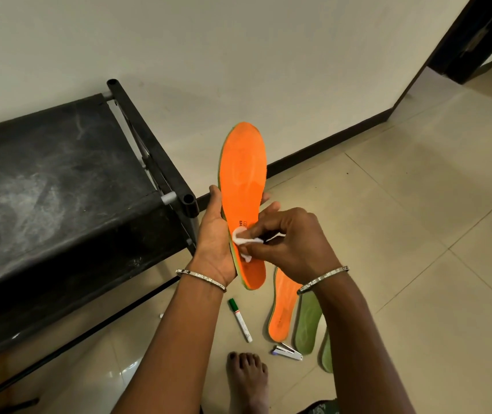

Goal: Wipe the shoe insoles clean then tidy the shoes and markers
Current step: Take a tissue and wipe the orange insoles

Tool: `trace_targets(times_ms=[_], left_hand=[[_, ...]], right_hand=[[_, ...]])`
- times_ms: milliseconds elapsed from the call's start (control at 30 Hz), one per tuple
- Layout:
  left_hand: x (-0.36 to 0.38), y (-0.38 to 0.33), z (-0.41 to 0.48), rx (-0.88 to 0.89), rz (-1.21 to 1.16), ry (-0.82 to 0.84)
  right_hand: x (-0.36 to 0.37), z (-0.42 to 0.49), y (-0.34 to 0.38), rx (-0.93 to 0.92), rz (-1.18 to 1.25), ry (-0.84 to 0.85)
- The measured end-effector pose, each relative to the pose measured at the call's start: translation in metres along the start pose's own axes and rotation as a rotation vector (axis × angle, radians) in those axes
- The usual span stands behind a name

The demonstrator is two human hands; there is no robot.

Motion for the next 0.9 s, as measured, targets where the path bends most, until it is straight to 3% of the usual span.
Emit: trace_targets(times_ms=[100,167,367,433,533,600,667,833,900], left_hand=[[-0.001,-0.002,0.0,0.043,0.006,-0.005],[-0.001,-0.004,0.0,0.064,0.007,-0.014],[0.001,-0.002,-0.001,0.028,-0.023,0.004],[0.001,-0.002,-0.001,0.034,-0.02,0.002],[-0.001,-0.004,0.0,0.055,-0.009,-0.012],[-0.003,-0.004,0.001,0.058,0.001,-0.02],[-0.003,-0.001,0.002,0.038,0.0,-0.021],[-0.001,0.007,0.003,-0.035,0.115,-0.052],[-0.001,0.009,0.003,-0.055,0.167,-0.044]], right_hand=[[-0.002,-0.009,-0.004,0.083,0.049,0.301],[-0.001,-0.013,-0.006,0.099,0.073,0.349],[-0.007,-0.005,-0.003,0.031,-0.011,-0.077],[-0.006,-0.006,-0.004,0.055,-0.005,0.021],[-0.003,-0.012,-0.006,0.142,0.071,0.304],[-0.003,-0.015,-0.007,0.144,0.088,0.353],[-0.004,-0.012,-0.007,0.113,0.045,0.262],[-0.003,0.001,-0.004,0.025,-0.111,-0.3],[-0.002,0.001,-0.003,0.004,-0.14,-0.399]])
Point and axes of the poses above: each hand's wrist, its own z-axis towards the middle knuckle, its own x-axis out of the palm, y = z × x, the point moved 4 cm from there along z, towards the middle knuckle, and after that the axes turned 13 degrees about y, right-handed, at the moved point
